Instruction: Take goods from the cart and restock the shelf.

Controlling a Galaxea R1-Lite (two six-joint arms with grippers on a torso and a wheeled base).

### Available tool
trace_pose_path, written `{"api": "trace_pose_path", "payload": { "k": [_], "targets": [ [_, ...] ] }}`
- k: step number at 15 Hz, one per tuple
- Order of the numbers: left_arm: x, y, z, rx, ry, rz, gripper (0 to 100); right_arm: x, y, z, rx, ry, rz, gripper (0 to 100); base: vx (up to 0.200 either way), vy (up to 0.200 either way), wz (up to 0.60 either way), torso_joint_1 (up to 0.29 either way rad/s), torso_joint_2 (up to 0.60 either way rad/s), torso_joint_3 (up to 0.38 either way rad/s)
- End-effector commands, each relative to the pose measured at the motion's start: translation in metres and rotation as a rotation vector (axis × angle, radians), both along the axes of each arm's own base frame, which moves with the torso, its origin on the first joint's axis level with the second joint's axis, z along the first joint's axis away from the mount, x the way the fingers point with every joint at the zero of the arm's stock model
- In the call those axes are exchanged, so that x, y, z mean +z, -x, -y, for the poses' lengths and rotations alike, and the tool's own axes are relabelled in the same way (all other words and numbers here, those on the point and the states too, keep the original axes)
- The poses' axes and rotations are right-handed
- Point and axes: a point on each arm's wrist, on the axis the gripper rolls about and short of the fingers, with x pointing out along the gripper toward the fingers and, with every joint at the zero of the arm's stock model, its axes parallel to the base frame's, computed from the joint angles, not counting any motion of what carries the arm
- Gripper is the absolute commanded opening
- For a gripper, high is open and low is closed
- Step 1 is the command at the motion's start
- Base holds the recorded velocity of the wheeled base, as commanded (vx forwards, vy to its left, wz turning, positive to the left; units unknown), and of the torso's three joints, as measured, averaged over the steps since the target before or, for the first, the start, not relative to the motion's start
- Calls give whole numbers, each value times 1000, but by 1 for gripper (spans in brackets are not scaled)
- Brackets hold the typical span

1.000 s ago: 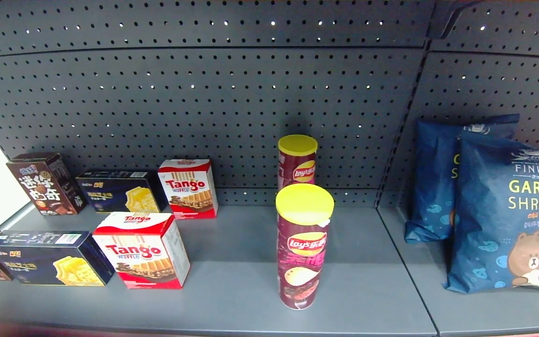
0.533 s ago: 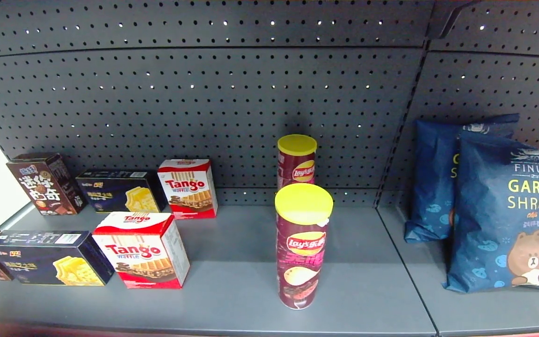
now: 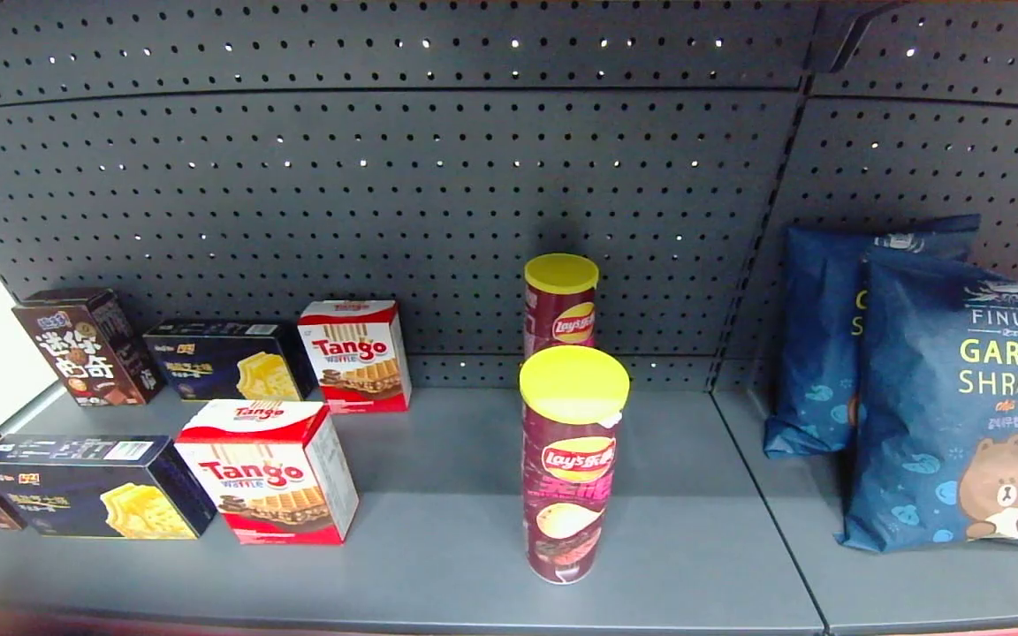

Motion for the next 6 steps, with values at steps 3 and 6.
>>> {"api": "trace_pose_path", "payload": {
  "k": [3, 6],
  "targets": [
    [0, 0, 0, -2, -2, -1, 100, 0, 0, 0, 0, 0, 1, 100, 0, 0, 0, 0, 0, 0],
    [0, 0, 0, -2, -4, -1, 100, 0, 0, 0, 0, 0, 1, 100, 0, 0, 0, 0, 0, 0]
  ]
}}
